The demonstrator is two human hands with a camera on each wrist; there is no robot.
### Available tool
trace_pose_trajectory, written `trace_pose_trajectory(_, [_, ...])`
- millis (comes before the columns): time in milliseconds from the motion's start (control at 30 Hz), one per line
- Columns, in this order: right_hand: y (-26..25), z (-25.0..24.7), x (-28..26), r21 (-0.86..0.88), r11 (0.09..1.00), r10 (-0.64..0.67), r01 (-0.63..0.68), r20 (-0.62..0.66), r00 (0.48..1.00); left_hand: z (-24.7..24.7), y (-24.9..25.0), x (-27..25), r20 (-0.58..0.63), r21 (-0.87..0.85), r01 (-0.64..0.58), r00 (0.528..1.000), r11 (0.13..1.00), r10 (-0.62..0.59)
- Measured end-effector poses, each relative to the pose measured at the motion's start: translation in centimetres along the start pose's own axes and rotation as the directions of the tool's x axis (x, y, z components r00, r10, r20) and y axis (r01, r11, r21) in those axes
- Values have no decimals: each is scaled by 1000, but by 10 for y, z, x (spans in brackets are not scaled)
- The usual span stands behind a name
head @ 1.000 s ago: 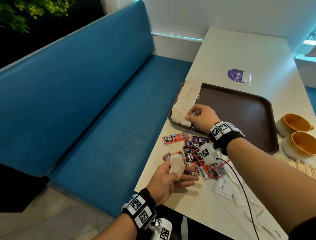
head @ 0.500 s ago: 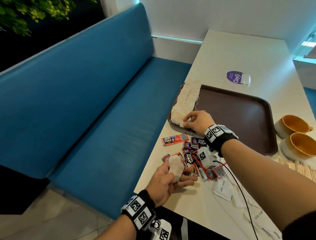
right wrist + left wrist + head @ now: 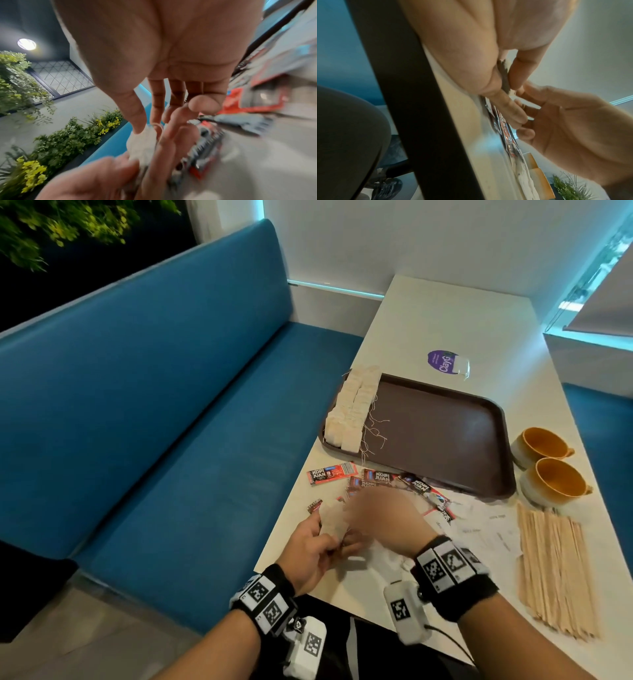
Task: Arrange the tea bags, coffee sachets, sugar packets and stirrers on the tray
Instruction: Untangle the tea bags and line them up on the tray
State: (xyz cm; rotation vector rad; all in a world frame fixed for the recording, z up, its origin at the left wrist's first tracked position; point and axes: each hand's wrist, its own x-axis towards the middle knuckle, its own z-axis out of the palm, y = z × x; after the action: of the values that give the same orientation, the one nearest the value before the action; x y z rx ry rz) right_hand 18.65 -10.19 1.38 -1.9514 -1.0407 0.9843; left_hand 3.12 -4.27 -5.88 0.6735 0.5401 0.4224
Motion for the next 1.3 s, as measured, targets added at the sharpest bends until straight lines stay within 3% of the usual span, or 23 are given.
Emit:
trace_pose_trajectory(333, [27, 22, -13, -122, 992, -57, 35, -185, 981, 0, -1, -1, -73, 108, 16, 997, 994, -8])
trace_pose_trajectory(600, [33, 7, -13, 18, 999, -27, 31, -207, 978, 4, -1, 2, -101, -48, 1, 995, 999, -6])
trace_pose_trajectory(767, [24, -9, -6, 168, 985, 14, 32, -264, 964, 2, -2, 2, -73, -15, 23, 997, 1000, -24])
trace_pose_trajectory(1000, [-8, -45, 64, 263, 961, 21, 84, -372, 928, -1, -2, 1, -49, 138, 35, 998, 990, -29])
trace_pose_trajectory(1300, [-25, -33, 157, 0, 1000, -20, 21, -242, 970, -7, -2, 3, -26, 151, 57, 998, 987, -54])
